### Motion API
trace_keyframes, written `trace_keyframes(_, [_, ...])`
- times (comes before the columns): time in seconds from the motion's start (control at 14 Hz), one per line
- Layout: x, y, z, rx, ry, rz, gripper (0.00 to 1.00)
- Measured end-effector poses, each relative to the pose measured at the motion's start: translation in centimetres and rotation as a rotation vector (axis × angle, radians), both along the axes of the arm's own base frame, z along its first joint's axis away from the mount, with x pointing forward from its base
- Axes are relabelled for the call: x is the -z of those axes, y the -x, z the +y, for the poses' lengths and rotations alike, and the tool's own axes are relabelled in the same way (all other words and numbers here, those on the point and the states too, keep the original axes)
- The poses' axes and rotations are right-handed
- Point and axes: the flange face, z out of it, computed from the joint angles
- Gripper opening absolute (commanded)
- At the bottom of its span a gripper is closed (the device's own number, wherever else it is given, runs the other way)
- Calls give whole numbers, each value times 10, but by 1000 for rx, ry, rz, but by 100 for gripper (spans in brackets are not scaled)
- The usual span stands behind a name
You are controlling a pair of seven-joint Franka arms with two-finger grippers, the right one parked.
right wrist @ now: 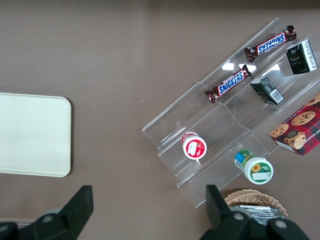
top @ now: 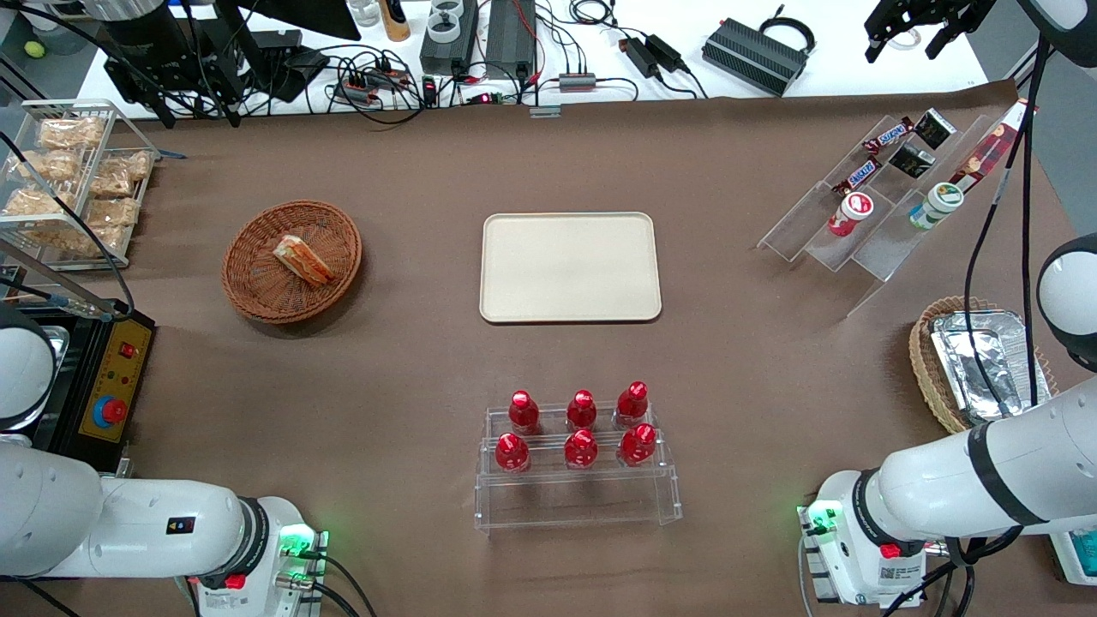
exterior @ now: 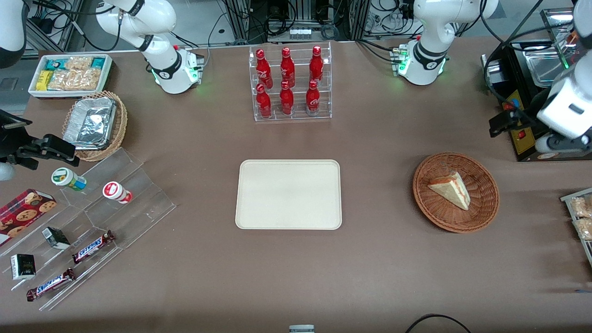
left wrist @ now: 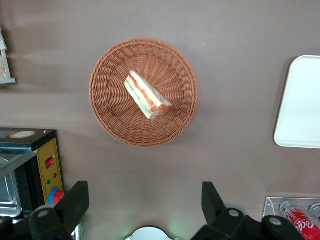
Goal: Place sandwich from basket to tray
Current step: 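Move the left gripper down over the wrapped sandwich in the wicker basket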
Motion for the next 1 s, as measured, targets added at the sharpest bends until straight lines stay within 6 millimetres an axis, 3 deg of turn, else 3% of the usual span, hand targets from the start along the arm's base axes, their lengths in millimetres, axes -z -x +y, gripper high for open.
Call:
trace_keyframes(0.36, [84,-19,24,-128,-18,-15,100])
trace_keyframes(0.86, [204,-9,23,-234,-55,-43,100])
trace_keyframes(1.0, [234,-6,26,-332,-30,-47,100])
